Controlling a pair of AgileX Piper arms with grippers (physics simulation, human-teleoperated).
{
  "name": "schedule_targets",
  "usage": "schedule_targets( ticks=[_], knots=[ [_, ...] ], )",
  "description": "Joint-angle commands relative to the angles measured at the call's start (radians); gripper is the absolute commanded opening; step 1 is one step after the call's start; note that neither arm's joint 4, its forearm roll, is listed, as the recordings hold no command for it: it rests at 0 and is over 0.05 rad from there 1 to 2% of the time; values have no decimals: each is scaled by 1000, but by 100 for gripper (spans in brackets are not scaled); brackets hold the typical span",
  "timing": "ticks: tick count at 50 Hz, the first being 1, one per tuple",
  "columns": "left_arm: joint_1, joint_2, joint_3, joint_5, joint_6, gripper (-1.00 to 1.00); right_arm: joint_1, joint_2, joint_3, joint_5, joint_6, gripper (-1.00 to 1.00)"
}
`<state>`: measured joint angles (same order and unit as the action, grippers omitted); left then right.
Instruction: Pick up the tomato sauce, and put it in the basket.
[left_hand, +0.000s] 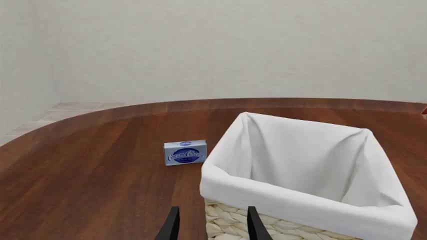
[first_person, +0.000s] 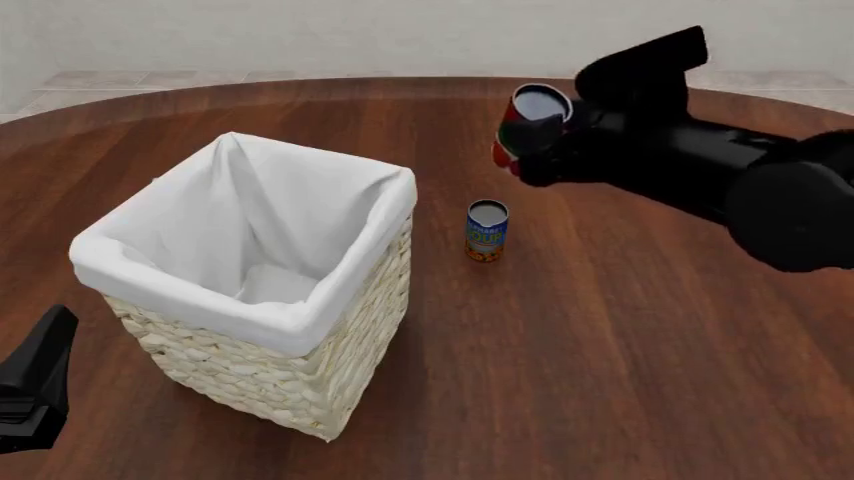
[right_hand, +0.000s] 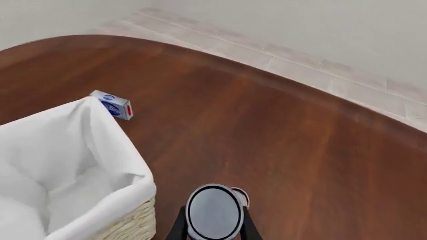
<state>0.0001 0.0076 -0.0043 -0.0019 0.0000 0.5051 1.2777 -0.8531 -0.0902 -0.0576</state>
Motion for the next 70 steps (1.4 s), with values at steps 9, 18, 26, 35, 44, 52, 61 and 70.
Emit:
schedule_targets(
  ticks=[9, 18, 26, 35, 44, 52, 61, 70],
  knots=[
    [0, 0, 0, 0, 0, 100, 120, 99, -119, 19, 2, -100],
    [0, 0, 0, 0, 0, 100, 164, 146, -191, 51, -16, -100],
    [0, 0, 0, 0, 0, 100, 200, 185, -240, 69, -29, -100],
    [0, 0, 0, 0, 0, 100, 251, 242, -302, 82, -43, -100],
    [0, 0, 0, 0, 0, 100, 293, 292, -359, 90, -52, -100],
    [0, 0, 0, 0, 0, 100, 320, 345, -407, 95, -56, -100],
    [0, 0, 0, 0, 0, 100, 343, 412, -469, 111, -59, -100],
    [0, 0, 0, 0, 0, 100, 365, 475, -533, 138, -70, -100]
  ],
)
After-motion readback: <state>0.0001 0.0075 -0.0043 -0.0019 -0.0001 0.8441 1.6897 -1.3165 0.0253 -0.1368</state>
